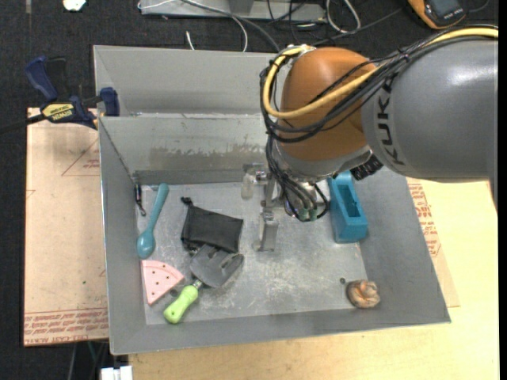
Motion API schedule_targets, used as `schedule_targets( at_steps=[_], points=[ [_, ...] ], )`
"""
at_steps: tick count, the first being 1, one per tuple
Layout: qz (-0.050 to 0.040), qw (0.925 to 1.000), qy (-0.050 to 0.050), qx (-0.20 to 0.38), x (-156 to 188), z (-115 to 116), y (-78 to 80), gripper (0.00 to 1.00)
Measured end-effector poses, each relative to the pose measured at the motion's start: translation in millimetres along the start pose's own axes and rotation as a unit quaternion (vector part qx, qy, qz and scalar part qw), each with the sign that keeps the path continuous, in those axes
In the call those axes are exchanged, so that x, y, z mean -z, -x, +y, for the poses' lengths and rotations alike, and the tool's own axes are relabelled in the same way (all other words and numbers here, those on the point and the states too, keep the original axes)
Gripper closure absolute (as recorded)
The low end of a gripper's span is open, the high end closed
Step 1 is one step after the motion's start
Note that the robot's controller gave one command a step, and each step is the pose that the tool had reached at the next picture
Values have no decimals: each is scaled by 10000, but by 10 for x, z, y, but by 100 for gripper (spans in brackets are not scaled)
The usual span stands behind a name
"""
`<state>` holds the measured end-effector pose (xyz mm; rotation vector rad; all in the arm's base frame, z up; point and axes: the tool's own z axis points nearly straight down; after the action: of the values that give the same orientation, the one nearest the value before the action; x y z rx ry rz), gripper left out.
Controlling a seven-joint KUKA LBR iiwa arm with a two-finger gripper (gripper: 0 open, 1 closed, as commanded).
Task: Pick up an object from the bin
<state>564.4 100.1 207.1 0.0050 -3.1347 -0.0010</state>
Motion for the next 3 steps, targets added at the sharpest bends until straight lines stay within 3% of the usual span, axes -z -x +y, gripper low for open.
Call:
schedule_targets(
  at_steps=[1, 2, 3],
  points=[
    [-38, 10000, 4, -15, 49, -6, 13, 0],
    [-59, 9992, 14, -393, -633, 243, 92, 0],
    [-57, 9876, 16, -1568, -843, 499, -31, 0]
  ],
)
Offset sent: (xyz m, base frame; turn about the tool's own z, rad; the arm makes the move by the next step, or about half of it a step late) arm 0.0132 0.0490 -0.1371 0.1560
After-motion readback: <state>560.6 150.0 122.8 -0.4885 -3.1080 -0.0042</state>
